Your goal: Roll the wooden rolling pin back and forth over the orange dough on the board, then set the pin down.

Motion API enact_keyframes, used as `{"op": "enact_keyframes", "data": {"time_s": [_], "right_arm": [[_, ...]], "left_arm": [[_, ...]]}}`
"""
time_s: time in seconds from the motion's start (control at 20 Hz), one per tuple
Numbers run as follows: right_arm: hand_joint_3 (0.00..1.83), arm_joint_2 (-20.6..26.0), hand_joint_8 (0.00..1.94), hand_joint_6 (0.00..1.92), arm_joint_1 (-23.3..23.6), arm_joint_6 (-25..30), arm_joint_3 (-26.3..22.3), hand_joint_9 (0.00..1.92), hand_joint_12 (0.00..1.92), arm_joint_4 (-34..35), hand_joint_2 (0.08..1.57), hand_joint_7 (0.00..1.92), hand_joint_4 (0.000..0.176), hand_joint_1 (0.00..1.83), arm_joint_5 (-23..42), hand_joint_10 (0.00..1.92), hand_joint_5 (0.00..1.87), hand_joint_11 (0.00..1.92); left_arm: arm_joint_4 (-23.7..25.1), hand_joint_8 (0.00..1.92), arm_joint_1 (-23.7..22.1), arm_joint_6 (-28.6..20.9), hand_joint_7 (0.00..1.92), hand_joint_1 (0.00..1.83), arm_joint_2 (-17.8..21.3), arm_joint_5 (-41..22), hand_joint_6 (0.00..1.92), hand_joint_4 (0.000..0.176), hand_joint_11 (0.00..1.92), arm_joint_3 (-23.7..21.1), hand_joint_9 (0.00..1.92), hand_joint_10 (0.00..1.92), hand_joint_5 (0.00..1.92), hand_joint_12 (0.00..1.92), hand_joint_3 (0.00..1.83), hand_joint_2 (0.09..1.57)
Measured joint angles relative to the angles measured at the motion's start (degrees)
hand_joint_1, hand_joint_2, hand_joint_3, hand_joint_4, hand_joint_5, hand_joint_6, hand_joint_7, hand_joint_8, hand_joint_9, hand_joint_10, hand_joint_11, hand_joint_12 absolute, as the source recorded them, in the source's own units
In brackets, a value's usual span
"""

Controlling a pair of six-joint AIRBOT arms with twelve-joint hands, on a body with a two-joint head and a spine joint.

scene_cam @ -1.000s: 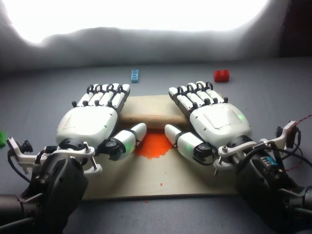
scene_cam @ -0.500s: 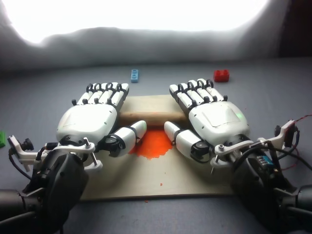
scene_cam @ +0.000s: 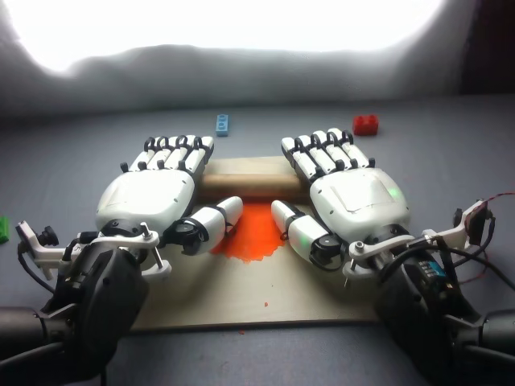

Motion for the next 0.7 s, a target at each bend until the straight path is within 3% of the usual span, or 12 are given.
{"op": "enact_keyframes", "data": {"time_s": [0.7], "right_arm": [[0.00, -0.28, 0.00, 0.00, 1.38, 1.55, 3.45, 0.03, 0.00, 3.96, 1.46, 0.07, 0.000, 0.00, -2.67, 0.00, 0.04, 0.00]], "left_arm": [[0.20, 0.00, -0.90, 0.50, 0.00, 0.00, -0.66, 1.05, 0.00, 0.000, 0.00, 1.07, 0.00, 0.00, 0.00, 0.00, 0.00, 1.40]]}}
